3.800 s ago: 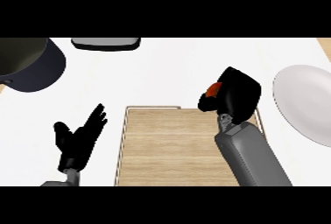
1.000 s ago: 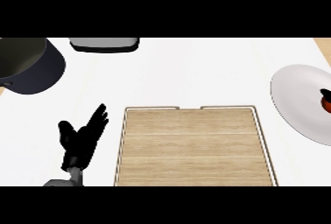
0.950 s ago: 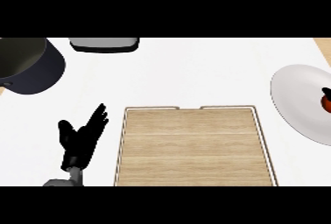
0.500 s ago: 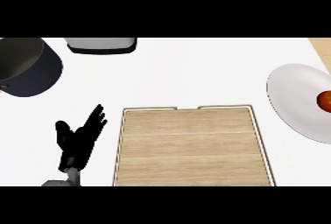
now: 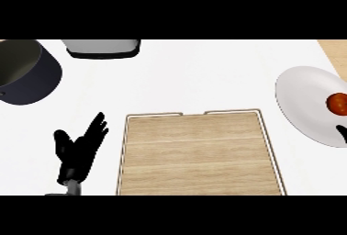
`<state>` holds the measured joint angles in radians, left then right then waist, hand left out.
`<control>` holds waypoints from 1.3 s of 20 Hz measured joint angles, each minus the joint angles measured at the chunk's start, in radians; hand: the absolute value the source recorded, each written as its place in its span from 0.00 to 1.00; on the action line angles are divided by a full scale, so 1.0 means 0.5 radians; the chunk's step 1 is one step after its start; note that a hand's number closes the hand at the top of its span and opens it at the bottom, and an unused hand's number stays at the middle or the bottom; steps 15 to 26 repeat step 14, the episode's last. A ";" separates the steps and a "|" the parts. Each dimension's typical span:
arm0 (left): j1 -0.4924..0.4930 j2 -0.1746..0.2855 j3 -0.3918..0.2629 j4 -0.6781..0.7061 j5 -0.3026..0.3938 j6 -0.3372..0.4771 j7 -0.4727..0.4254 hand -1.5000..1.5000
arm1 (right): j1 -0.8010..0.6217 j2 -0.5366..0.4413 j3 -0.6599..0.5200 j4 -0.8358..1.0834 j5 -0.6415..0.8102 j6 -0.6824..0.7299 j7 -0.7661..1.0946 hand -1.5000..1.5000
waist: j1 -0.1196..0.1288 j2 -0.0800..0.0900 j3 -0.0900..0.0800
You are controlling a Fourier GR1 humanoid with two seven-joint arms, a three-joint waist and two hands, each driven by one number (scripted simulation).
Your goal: Pick the tomato from the tray and place it in the plate
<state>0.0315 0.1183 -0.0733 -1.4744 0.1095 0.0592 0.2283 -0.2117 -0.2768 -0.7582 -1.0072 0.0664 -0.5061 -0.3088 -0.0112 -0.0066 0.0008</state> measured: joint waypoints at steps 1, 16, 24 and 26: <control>0.008 -0.003 -0.004 -0.019 -0.005 0.007 0.018 0.50 | 0.072 0.054 0.039 -0.108 0.008 0.007 0.028 0.00 | 0.000 0.000 -0.001; -0.004 -0.016 0.044 0.009 -0.007 -0.057 -0.006 0.50 | 0.799 0.478 0.467 -1.097 0.287 -0.062 0.452 0.00 | 0.014 0.005 0.001; -0.004 -0.016 0.044 0.009 -0.007 -0.057 -0.006 0.50 | 0.799 0.478 0.467 -1.097 0.287 -0.062 0.452 0.00 | 0.014 0.005 0.001; -0.004 -0.016 0.044 0.009 -0.007 -0.057 -0.006 0.50 | 0.799 0.478 0.467 -1.097 0.287 -0.062 0.452 0.00 | 0.014 0.005 0.001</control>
